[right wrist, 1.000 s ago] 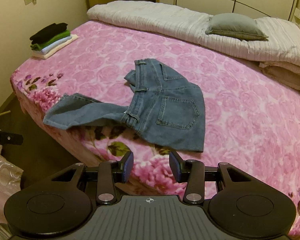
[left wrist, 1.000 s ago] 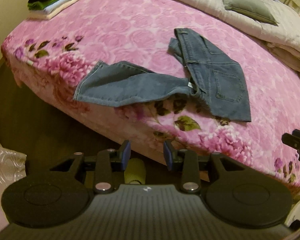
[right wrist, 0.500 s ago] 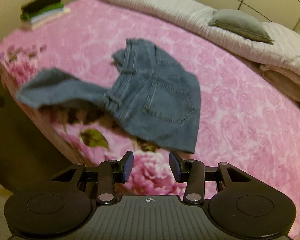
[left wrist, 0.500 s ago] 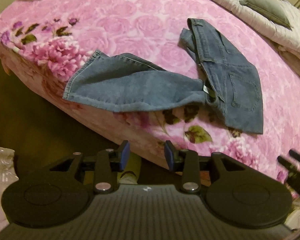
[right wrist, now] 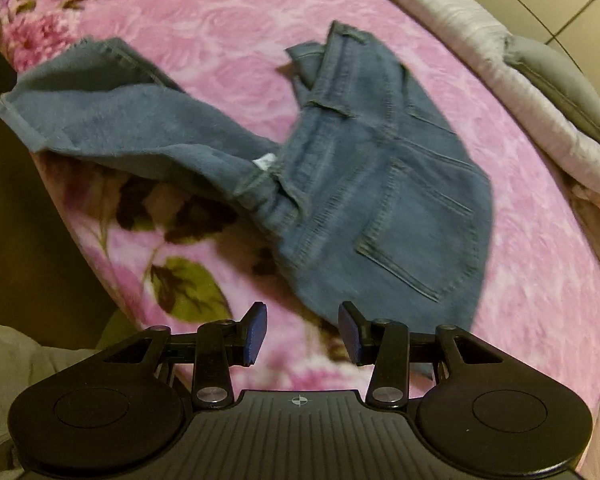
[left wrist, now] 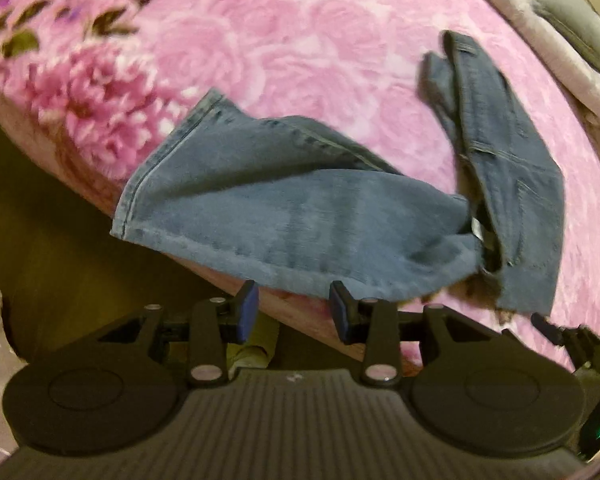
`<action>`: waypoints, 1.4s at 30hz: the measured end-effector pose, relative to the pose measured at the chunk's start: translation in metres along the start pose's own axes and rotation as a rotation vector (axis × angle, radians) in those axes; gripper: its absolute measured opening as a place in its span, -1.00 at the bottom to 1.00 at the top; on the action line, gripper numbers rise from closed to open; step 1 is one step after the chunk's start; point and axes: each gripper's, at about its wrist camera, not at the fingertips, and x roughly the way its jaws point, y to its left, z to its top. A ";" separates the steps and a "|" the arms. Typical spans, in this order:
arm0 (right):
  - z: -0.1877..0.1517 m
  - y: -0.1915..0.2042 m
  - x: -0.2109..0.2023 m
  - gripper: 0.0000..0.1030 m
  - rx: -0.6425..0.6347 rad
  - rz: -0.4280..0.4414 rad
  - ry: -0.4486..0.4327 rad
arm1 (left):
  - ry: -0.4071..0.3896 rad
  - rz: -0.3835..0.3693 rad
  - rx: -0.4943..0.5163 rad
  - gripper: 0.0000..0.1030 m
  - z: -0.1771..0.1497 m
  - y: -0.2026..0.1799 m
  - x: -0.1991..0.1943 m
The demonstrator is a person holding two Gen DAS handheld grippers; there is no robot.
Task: Fold clothes
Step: 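Grasp the jeans leg with the left gripper while the right grasps the waistband, then lift the jeans with both grippers and shake them out in the air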
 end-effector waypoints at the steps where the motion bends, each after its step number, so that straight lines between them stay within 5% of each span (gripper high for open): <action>1: 0.003 0.005 0.006 -0.16 -0.013 -0.009 0.002 | 0.013 -0.013 -0.035 -0.33 0.001 0.006 0.005; 8: 0.013 0.021 0.040 -0.15 -0.104 -0.118 -0.034 | 0.042 -0.062 -0.230 -0.29 -0.004 0.039 0.031; 13: 0.012 0.023 0.066 -0.15 -0.198 -0.139 -0.013 | 0.035 -0.123 -0.500 -0.22 -0.015 0.071 0.049; 18: 0.011 0.007 0.074 -0.15 -0.192 -0.121 -0.013 | -0.024 -0.217 -0.904 -0.10 -0.048 0.104 0.073; 24: 0.012 -0.005 0.075 -0.15 -0.188 -0.059 -0.048 | -0.177 -0.283 -1.092 -0.10 -0.066 0.107 0.092; 28: 0.012 0.002 0.074 -0.16 -0.245 -0.042 -0.092 | -0.233 -0.274 -1.066 -0.40 -0.061 0.097 0.092; 29: 0.013 -0.002 0.072 -0.28 -0.241 -0.025 -0.104 | -0.242 -0.260 -1.039 -0.62 -0.059 0.094 0.088; 30: 0.014 -0.011 0.068 -0.70 -0.205 0.008 -0.124 | -0.252 -0.245 -1.011 -0.74 -0.056 0.091 0.085; 31: 0.016 -0.021 0.063 -0.80 -0.159 0.035 -0.136 | -0.285 -0.262 -0.956 -0.90 -0.054 0.088 0.077; 36: 0.018 -0.089 0.020 -0.86 0.135 0.095 -0.217 | -0.407 -0.334 -0.771 -0.89 -0.031 0.073 0.031; 39: 0.016 -0.132 0.005 -0.85 0.321 0.084 -0.251 | -0.393 -0.263 -0.709 -0.79 -0.011 0.062 0.038; 42: 0.019 -0.144 0.017 -0.84 0.355 0.118 -0.242 | -0.340 -0.223 -0.758 -0.66 -0.001 0.061 0.065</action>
